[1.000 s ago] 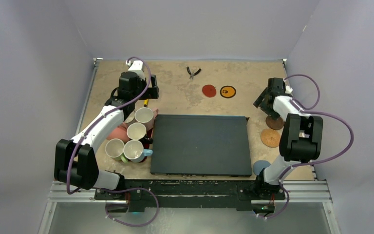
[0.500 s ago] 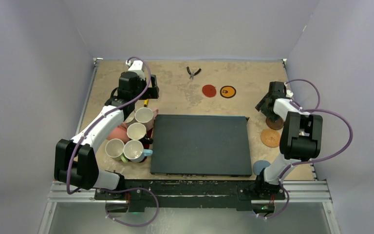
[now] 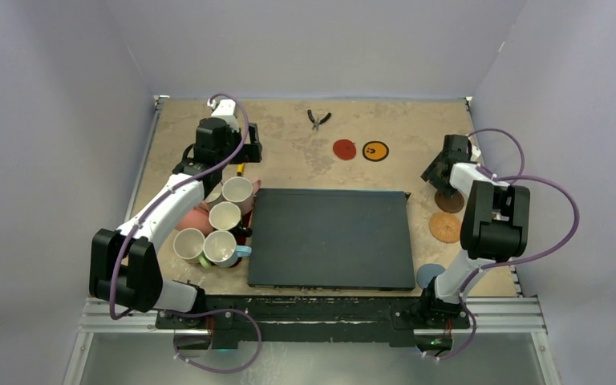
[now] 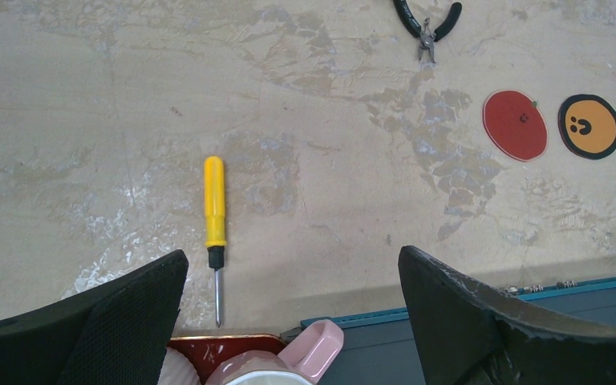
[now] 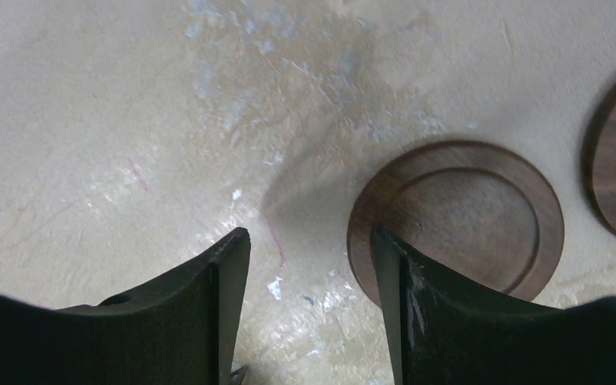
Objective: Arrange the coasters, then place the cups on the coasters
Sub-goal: Move the coaster to the center of the board.
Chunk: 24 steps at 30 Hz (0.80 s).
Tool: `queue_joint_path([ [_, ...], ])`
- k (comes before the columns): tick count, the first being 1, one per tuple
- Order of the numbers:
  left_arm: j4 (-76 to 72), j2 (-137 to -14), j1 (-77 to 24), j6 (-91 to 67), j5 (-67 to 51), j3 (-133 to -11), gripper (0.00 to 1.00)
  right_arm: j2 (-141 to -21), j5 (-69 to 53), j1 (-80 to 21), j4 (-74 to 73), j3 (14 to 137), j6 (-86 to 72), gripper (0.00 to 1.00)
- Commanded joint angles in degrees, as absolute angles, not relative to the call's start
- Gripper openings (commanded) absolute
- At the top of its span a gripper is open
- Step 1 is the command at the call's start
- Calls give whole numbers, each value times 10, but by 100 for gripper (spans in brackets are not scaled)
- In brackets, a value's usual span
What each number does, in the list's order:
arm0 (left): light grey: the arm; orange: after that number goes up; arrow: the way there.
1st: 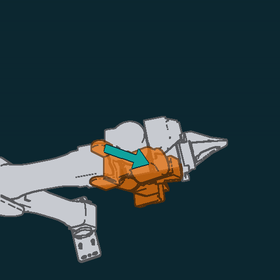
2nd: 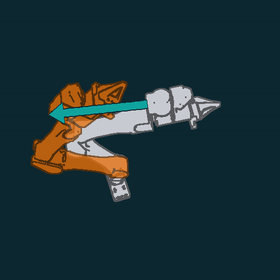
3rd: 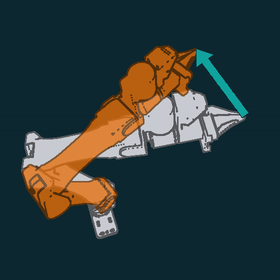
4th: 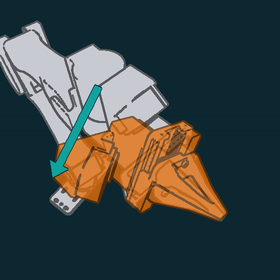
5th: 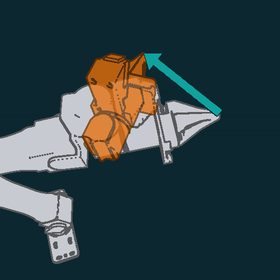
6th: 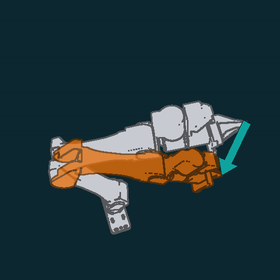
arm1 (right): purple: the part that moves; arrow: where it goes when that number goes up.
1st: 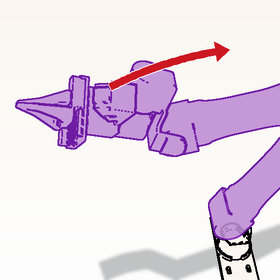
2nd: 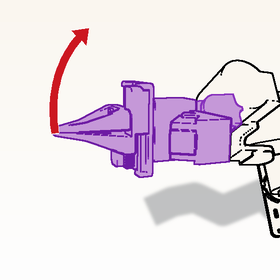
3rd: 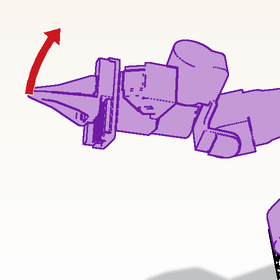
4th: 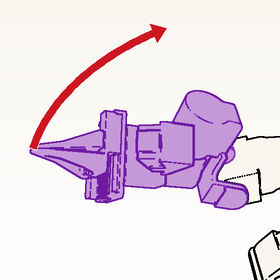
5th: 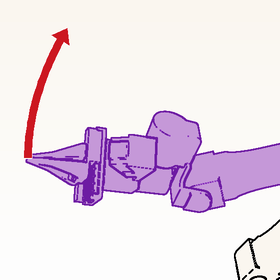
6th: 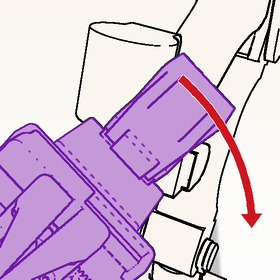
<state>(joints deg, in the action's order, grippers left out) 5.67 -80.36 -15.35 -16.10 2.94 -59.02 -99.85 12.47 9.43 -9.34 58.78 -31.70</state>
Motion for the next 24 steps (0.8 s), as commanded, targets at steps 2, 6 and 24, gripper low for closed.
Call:
queue_joint_path([
  [2,51,-804,-155,-170,23,-614,98,-1040,36,93,-57,584,-291,58],
  [6,51,-807,-155,-171,21,-614,98,-1046,3,89,-32,587,-293,55],
  [24,52,-824,-156,-169,26,-613,99,-1181,-24,22,9,739,-340,50],
])
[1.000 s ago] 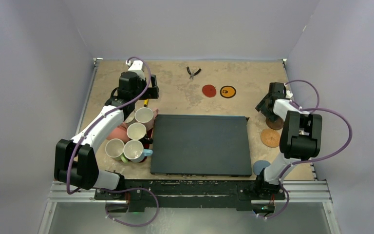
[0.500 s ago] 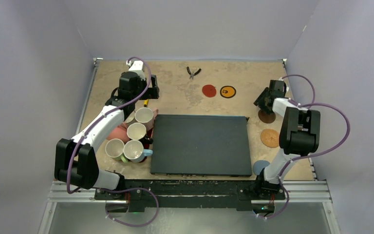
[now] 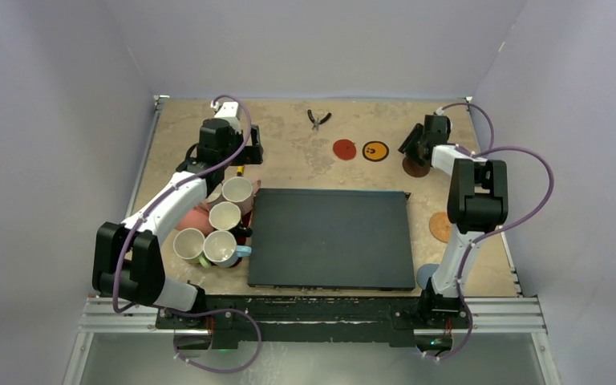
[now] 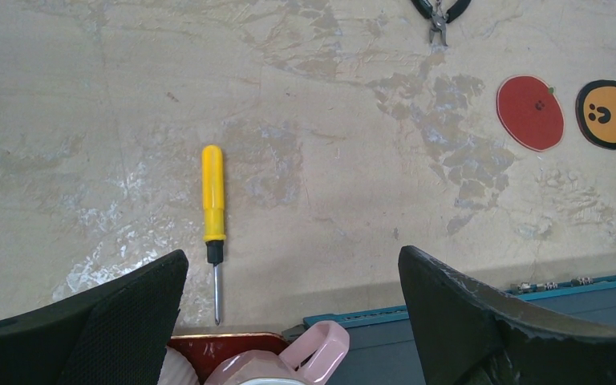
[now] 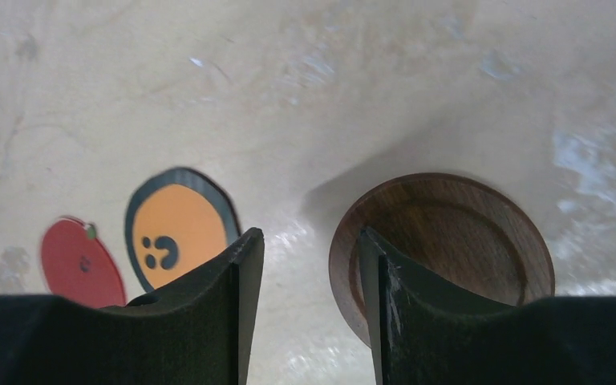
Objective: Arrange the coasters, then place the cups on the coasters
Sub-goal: Move the coaster to the center of the board.
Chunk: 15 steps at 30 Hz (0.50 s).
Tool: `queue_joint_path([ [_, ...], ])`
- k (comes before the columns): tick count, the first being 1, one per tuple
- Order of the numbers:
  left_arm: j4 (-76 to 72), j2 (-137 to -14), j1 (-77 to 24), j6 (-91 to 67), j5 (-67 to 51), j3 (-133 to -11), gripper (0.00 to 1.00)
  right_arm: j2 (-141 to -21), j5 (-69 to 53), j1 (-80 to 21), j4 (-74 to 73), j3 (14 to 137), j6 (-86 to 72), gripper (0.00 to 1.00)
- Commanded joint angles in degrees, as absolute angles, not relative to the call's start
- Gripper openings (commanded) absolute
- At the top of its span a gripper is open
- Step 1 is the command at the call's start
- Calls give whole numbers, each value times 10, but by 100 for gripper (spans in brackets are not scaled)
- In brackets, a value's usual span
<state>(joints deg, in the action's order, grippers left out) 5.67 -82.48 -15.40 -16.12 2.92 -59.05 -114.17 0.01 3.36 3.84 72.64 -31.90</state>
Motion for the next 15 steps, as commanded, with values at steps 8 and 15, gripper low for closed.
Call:
queue_joint_path([
  [8,51,-828,-156,-169,26,-613,98,-1216,-36,21,32,763,-358,49],
  [15,51,-833,-156,-169,22,-614,98,-1236,-42,17,39,775,-362,49],
])
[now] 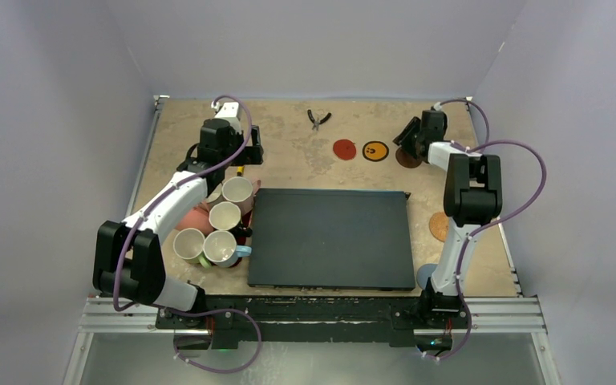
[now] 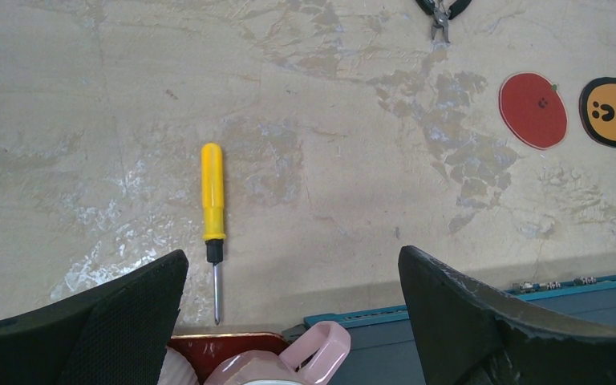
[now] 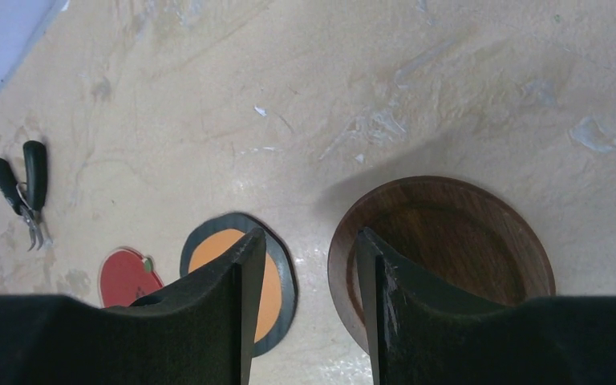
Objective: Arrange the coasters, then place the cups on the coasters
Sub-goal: Move the coaster to the center of the board.
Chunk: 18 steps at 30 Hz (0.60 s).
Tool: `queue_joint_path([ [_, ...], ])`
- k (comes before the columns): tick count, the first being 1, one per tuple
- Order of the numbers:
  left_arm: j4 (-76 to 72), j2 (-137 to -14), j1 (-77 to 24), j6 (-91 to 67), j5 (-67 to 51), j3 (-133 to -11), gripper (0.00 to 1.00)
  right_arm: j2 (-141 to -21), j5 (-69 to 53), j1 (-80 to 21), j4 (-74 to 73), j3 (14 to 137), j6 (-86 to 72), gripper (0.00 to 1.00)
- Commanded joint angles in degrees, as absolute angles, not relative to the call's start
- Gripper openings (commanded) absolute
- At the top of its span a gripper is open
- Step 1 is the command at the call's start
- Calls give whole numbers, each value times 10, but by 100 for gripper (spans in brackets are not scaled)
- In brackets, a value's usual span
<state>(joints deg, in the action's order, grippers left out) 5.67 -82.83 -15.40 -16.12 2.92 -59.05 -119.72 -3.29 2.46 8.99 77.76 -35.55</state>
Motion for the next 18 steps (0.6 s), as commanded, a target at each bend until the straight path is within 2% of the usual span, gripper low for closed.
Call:
queue_joint_path([
  [1,51,-833,-156,-169,22,-614,98,-1239,-43,17,40,777,-364,49],
  [18,54,-836,-155,-167,26,-615,98,-1263,-42,15,37,803,-373,49],
])
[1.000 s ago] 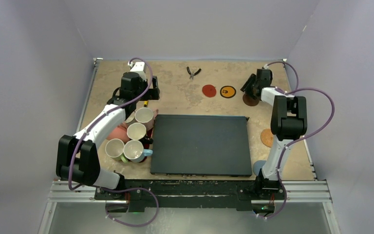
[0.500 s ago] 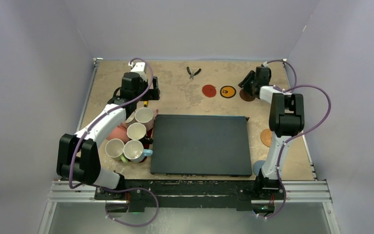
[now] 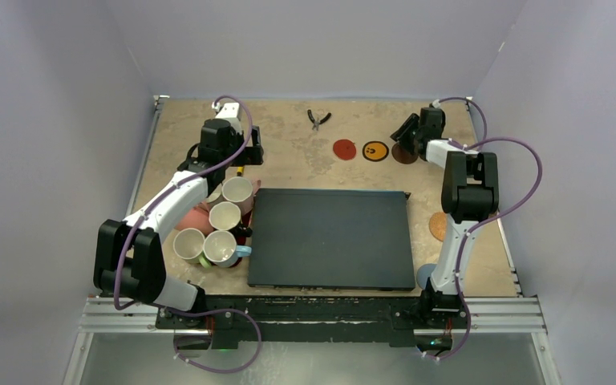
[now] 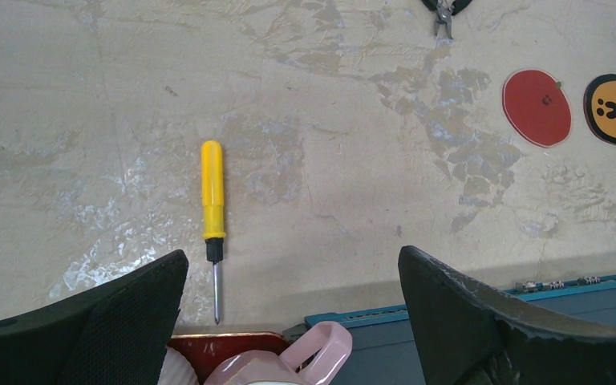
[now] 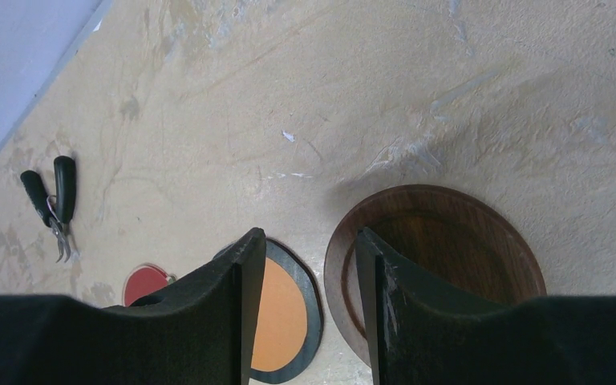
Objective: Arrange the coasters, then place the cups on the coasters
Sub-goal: Move the coaster to the center of the board.
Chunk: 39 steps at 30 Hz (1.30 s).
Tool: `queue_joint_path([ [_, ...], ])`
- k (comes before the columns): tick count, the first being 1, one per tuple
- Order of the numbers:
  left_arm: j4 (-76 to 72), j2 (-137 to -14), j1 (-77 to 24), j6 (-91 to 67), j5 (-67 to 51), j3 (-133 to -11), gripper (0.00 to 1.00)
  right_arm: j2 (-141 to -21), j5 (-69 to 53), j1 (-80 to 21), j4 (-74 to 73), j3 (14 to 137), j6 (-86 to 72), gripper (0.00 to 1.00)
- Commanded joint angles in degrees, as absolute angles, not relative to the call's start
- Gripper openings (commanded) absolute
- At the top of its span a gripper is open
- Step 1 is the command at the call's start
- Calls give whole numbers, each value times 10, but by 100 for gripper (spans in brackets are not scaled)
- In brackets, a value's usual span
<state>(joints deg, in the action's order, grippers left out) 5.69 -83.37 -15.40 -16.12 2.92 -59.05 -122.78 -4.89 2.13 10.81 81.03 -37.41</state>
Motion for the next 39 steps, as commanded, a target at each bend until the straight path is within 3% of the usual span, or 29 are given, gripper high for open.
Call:
queue_joint_path([
  [1,54,-837,-156,-167,26,-616,98,-1262,-42,15,37,802,-373,49],
  [8,56,-837,-156,-165,28,-617,98,-1253,-50,15,38,811,-349,48],
  [22,60,-832,-156,-164,30,-620,98,-1178,-120,15,1,835,-293,66],
  [28,59,-817,-156,-165,39,-617,98,-1124,-118,15,-92,839,-243,69],
  [33,59,-806,-156,-169,41,-615,98,-1039,-84,17,-150,781,-233,70],
  [39,51,-796,-156,-173,40,-610,98,-875,-39,61,-164,650,-276,80],
])
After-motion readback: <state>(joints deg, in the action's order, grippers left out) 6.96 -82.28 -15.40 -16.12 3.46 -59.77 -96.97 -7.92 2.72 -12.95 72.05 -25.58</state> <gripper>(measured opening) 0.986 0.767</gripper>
